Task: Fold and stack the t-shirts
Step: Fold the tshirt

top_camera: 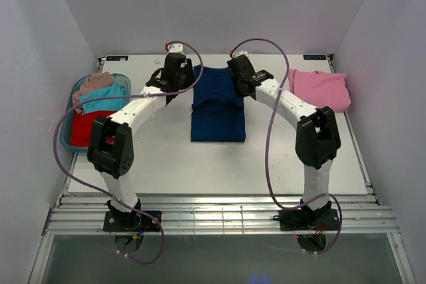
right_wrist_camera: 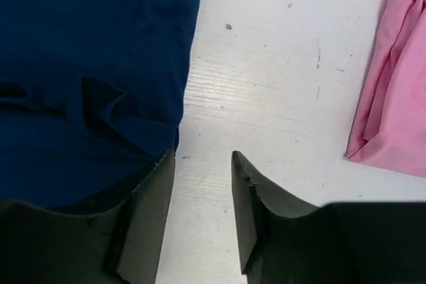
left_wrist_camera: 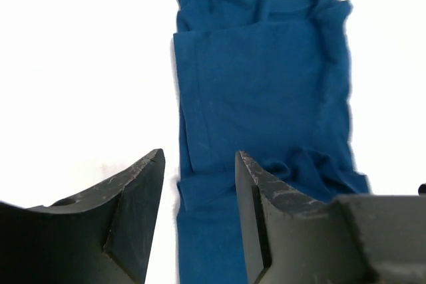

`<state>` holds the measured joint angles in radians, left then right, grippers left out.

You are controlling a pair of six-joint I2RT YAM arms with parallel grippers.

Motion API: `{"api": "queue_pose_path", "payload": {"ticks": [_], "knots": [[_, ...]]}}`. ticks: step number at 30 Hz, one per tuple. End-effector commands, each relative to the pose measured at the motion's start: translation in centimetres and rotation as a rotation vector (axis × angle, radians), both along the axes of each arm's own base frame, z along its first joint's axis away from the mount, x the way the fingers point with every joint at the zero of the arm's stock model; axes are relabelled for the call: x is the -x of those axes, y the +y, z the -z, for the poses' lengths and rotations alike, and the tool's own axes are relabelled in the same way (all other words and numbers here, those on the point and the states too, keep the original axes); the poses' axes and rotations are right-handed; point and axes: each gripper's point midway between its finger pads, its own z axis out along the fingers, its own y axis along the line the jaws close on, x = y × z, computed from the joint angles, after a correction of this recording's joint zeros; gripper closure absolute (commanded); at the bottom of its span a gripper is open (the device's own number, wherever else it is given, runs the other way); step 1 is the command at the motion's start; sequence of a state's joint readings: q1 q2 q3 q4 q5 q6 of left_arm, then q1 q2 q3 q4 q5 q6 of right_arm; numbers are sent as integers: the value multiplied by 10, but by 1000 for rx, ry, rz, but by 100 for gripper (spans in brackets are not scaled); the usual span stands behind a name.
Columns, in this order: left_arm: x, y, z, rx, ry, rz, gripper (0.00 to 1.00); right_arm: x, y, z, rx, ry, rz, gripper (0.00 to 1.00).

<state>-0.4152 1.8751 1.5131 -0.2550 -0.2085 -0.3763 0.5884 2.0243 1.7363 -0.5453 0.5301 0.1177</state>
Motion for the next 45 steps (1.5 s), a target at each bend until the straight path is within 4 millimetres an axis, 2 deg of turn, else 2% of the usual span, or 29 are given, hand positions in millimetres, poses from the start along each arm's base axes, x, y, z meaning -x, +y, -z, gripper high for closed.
{"api": "queue_pose_path", "payload": {"ticks": [1,2,3,4,5,6,7,8,9,11,13,14,21,28,35,36,40,43,45], "knots": [[32,-3,-28,99,-32,18,44,10,13,-45,-135,-77,-77,55],[41,-10,-23,121,-16,45,46,23,26,-33,-190,-18,-145,59],[52,-26,-18,154,4,101,56,29,36,-29,-231,7,-184,64],[60,-33,-5,184,46,114,70,32,45,-23,-265,30,-221,82],[72,-37,17,195,101,133,87,42,58,-9,-312,94,-277,92],[82,-46,31,200,136,156,100,47,66,-1,-342,133,-299,92],[93,-57,42,227,178,200,100,49,73,4,-367,154,-325,92],[98,-64,48,242,189,210,100,55,83,18,-403,208,-358,92],[112,-69,67,236,231,227,100,56,88,21,-419,224,-370,92],[121,-79,78,255,254,247,100,59,97,35,-450,268,-383,92],[132,-85,95,254,294,266,100,58,103,41,-466,289,-387,92],[133,-88,98,256,294,273,100,59,105,49,-467,311,-388,92],[149,-104,122,229,331,319,100,59,108,70,-468,350,-381,92],[174,-100,146,166,391,322,100,55,108,85,-457,363,-367,92],[218,-88,168,99,453,353,100,47,104,105,-418,371,-332,92],[228,-84,176,81,472,357,100,45,105,105,-417,364,-331,92],[250,-75,191,48,514,363,100,36,105,105,-401,347,-318,92],[264,-72,197,25,531,376,100,28,106,102,-399,328,-314,92],[272,-72,197,16,535,390,100,24,103,108,-385,332,-299,92]]}}
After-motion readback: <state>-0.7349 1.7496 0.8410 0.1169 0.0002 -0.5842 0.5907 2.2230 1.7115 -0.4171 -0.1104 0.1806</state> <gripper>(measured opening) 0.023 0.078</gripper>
